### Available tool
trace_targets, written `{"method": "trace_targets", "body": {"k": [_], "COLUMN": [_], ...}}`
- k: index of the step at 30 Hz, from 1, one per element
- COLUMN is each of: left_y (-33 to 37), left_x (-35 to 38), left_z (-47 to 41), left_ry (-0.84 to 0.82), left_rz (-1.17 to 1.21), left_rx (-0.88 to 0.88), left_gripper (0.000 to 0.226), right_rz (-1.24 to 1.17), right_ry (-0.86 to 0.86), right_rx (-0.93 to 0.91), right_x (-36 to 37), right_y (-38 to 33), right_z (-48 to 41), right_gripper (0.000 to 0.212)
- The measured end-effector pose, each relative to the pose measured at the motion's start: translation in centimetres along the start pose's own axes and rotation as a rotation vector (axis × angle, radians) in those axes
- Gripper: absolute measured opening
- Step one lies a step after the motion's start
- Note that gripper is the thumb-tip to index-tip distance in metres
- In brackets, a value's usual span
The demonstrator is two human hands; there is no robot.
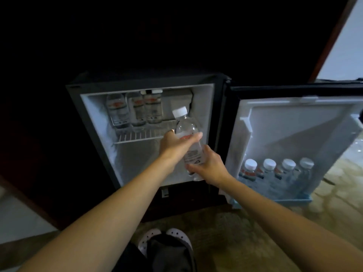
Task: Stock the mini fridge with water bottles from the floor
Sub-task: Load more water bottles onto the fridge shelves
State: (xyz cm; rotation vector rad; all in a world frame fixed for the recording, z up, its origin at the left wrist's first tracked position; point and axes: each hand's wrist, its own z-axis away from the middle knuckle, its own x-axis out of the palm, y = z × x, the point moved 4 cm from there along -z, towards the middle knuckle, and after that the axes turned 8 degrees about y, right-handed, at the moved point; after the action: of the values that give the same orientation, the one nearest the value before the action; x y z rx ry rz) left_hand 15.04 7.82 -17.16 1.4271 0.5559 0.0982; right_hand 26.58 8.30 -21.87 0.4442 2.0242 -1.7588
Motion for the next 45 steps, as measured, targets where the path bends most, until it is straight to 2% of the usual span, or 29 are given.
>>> {"method": "trace_targets", "body": {"k": [3, 5, 7, 11, 15, 17, 19, 23, 28, 35, 40, 45], "left_y": [0.2, -0.2, -0.8, -2.1, -2.4, -2.5, -2.5, -2.6, -2.9, -3.6, -4.1, -4.5], "left_x": [-0.7, -1.5, -2.5, -4.2, -4.8, -4.9, -4.8, -4.8, -4.7, -4.8, -5.2, -5.3], "left_z": [-3.7, -6.3, -8.7, -12.9, -15.5, -16.3, -16.7, -17.6, -18.2, -18.9, -19.7, -20.2], "left_ry": [-0.065, -0.097, -0.061, 0.038, 0.063, 0.064, 0.060, 0.073, 0.056, 0.050, 0.033, 0.035], "left_rz": [-0.055, -0.117, -0.165, -0.233, -0.322, -0.368, -0.393, -0.415, -0.453, -0.387, -0.381, -0.402], "left_rx": [0.054, 0.070, 0.058, 0.053, 0.106, 0.141, 0.174, 0.227, 0.295, 0.303, 0.313, 0.333], "left_gripper": [0.038, 0.031, 0.028, 0.028, 0.028, 0.026, 0.025, 0.021, 0.027, 0.025, 0.021, 0.016], "right_rz": [-0.069, -0.144, -0.145, -0.078, -0.058, -0.089, -0.108, -0.149, -0.220, -0.343, -0.453, -0.534], "right_ry": [-0.008, -0.005, 0.026, 0.048, 0.083, 0.096, 0.096, 0.093, 0.077, 0.088, 0.144, 0.206], "right_rx": [0.073, 0.081, 0.113, 0.161, 0.080, 0.081, 0.083, 0.075, 0.067, 0.078, 0.091, 0.112], "right_x": [1.8, 3.2, 4.0, 4.9, 5.1, 5.5, 5.9, 7.3, 9.1, 10.5, 11.5, 12.2], "right_y": [0.4, 0.5, 0.7, 0.0, -0.9, -0.9, -0.9, -0.9, -0.9, -1.2, -1.9, -1.3], "right_z": [-4.1, -7.2, -10.2, -14.8, -17.9, -19.2, -20.0, -21.3, -22.6, -22.9, -23.5, -23.6], "right_gripper": [0.048, 0.037, 0.029, 0.046, 0.040, 0.047, 0.054, 0.053, 0.059, 0.053, 0.059, 0.043]}}
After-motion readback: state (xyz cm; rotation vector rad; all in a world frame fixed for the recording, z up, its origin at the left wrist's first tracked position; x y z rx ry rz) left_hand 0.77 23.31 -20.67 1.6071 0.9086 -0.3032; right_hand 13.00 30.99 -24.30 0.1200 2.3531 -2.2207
